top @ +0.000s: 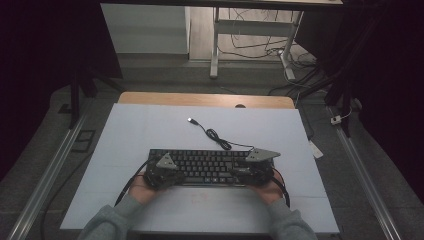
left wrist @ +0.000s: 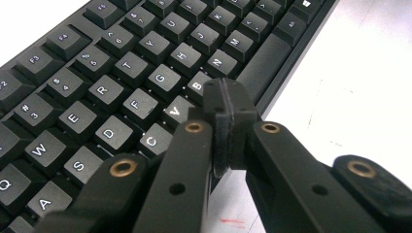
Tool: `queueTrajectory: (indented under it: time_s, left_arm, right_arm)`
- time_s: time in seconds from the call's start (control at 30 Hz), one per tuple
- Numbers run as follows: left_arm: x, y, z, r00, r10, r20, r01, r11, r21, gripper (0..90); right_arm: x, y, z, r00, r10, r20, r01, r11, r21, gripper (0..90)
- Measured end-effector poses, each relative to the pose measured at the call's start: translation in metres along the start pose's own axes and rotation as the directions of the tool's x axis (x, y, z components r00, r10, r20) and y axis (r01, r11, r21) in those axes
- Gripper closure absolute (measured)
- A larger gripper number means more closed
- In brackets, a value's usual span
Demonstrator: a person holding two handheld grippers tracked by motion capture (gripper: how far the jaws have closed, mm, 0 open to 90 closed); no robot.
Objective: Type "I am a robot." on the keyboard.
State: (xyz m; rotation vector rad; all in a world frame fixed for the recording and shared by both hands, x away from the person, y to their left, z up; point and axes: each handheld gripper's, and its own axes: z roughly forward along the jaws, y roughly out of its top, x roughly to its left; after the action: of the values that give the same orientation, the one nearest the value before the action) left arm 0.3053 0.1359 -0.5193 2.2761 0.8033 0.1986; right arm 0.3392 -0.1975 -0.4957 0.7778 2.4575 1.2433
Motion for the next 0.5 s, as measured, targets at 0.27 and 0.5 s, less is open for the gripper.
queueTrajectory:
  time_s: [0.27, 0.5]
  left_arm:
    - [-0.0018, 0.0002, 0.0034, 0.9998, 0.017, -0.013, -0.017, 0.9998, 0.007, 89.0]
    - [0.0013, -0.0004, -0.0051, 0.9997, 0.008, -0.024, -0.009, 0.9994, -0.035, 88.9]
  right_arm:
    - [-0.0002, 0.0001, -0.0002, 1.0000, -0.002, 0.000, 0.002, 1.000, -0.001, 49.1]
    - [-0.0006, 0.0003, -0.0009, 1.0000, -0.001, 0.000, 0.001, 1.000, -0.008, 48.9]
